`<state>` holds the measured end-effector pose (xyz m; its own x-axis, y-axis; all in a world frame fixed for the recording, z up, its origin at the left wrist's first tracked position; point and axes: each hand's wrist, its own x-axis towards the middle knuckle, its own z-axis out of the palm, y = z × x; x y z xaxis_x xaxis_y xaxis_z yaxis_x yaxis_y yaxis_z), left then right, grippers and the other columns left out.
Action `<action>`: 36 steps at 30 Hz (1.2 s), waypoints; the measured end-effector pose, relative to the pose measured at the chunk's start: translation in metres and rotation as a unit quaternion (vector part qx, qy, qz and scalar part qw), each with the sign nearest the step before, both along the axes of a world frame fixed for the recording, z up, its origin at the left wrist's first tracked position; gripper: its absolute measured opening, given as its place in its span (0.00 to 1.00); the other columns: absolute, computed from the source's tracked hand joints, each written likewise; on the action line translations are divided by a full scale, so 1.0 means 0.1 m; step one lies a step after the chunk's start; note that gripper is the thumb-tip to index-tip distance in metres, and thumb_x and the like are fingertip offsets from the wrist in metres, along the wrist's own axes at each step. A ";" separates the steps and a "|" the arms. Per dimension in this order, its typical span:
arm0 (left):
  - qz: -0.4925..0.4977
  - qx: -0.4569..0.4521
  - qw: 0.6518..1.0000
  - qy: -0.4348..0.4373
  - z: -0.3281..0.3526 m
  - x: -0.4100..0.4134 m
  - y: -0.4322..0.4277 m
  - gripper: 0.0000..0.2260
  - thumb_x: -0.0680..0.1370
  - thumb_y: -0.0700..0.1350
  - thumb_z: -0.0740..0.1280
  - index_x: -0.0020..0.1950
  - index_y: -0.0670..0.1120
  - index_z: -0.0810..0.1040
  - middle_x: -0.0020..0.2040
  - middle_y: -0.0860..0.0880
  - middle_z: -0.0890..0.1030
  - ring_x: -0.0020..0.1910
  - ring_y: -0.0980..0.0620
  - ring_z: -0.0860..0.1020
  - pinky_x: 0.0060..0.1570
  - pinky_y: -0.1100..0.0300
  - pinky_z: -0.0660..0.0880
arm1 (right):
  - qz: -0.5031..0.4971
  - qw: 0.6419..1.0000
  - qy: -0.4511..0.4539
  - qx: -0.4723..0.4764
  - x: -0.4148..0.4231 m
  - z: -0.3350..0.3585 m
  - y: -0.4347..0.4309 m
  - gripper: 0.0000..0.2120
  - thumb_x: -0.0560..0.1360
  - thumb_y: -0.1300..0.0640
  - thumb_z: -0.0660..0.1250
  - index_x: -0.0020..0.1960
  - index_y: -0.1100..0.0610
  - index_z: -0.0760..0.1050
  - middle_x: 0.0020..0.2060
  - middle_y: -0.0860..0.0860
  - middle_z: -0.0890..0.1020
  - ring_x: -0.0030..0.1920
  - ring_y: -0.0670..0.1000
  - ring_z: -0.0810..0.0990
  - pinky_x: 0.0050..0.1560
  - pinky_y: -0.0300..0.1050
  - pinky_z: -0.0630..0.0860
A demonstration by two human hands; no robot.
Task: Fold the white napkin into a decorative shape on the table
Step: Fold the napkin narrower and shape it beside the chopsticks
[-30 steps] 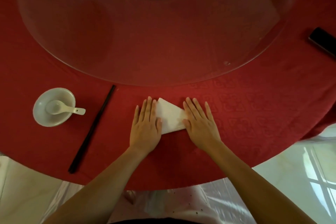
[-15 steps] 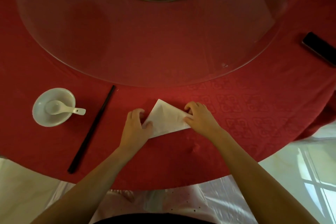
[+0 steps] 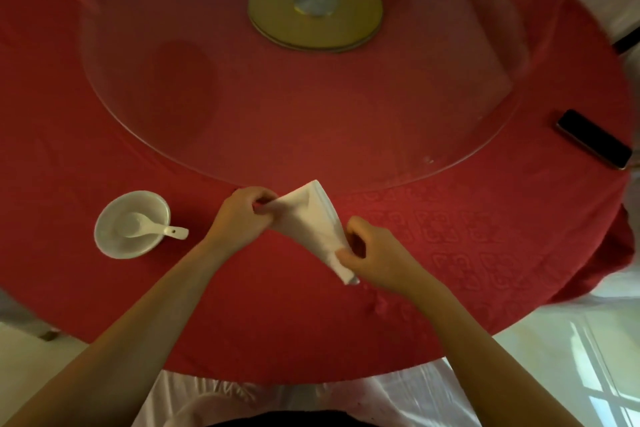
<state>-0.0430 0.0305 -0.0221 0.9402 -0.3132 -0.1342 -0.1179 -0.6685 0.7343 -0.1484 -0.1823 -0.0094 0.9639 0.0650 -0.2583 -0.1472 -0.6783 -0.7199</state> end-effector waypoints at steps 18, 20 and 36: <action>-0.121 0.016 0.992 -0.036 -0.27 0.15 0.22 0.14 0.72 0.32 0.63 0.55 0.43 0.78 0.59 0.46 0.74 0.57 0.55 0.73 0.56 0.65 0.67 | -0.058 0.992 -0.043 -0.102 -0.23 -0.71 1.55 0.08 0.72 0.54 0.63 0.40 0.59 0.73 0.41 0.53 0.77 0.44 0.53 0.73 0.44 0.46 0.71; -0.049 -0.023 0.998 -0.019 -0.29 -0.04 0.31 0.17 0.75 0.36 0.63 0.63 0.47 0.73 0.62 0.51 0.73 0.57 0.58 0.73 0.52 0.70 0.67 | -0.046 0.992 -0.043 -0.110 -0.22 -0.73 1.58 0.07 0.72 0.54 0.63 0.41 0.58 0.74 0.41 0.53 0.78 0.44 0.53 0.73 0.44 0.47 0.70; 0.019 0.012 1.000 0.001 -0.42 -0.96 0.67 0.24 0.74 0.45 0.67 0.69 0.45 0.67 0.58 0.51 0.77 0.57 0.50 0.76 0.56 0.71 0.68 | -0.001 0.995 -0.043 -0.089 0.01 -0.73 0.83 0.12 0.73 0.61 0.64 0.56 0.58 0.74 0.55 0.55 0.78 0.56 0.54 0.74 0.59 0.47 0.70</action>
<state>-0.1385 0.0979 -0.0643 0.9510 -0.2736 -0.1440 -0.0897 -0.6899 0.7183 -0.1479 -0.0995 -0.0825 0.9829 0.0228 -0.1827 -0.0927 -0.7961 -0.5980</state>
